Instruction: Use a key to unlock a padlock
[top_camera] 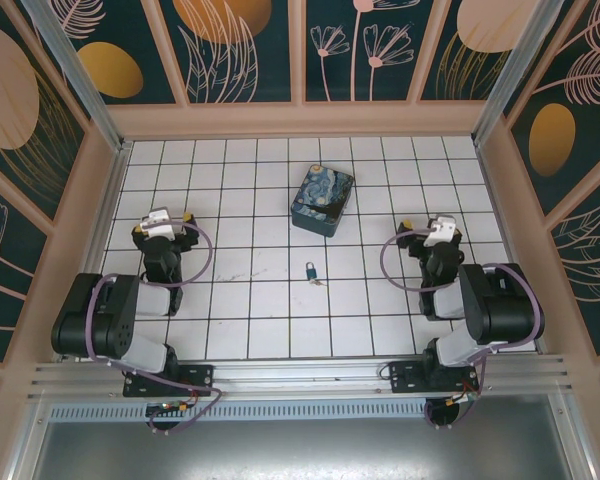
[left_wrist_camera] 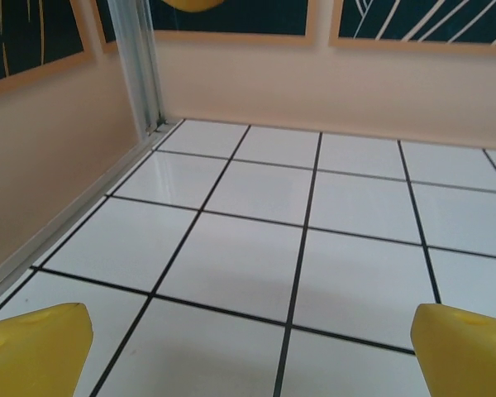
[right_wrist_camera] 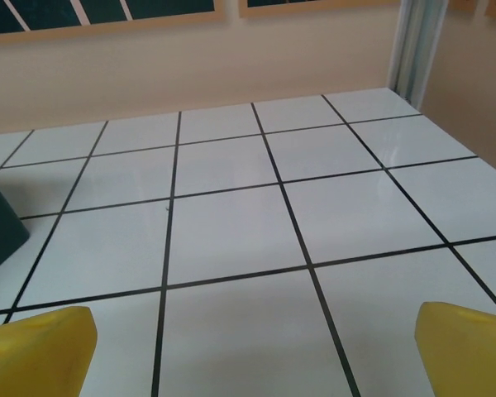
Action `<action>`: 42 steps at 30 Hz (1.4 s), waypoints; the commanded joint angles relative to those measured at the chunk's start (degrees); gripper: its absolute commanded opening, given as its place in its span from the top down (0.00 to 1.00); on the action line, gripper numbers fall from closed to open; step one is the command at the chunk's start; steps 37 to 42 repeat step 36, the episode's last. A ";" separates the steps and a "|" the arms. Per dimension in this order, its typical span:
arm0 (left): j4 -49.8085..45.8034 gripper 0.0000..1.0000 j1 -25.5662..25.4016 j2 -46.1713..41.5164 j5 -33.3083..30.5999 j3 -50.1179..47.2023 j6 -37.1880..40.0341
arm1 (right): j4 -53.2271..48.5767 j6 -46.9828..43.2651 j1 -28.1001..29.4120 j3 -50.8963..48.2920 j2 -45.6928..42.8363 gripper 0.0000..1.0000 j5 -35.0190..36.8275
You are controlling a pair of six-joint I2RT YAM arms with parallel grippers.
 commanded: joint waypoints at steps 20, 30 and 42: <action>4.83 0.01 2.12 0.65 6.63 -0.30 -0.08 | 0.40 3.31 -2.79 2.51 0.23 0.01 -0.35; 4.84 0.01 2.13 0.61 6.63 -0.22 -0.08 | 0.15 3.33 -2.79 2.65 0.25 0.01 -0.44; 4.86 0.01 2.13 0.64 6.63 -0.28 -0.01 | 0.24 3.30 -2.75 2.57 0.27 0.01 -0.44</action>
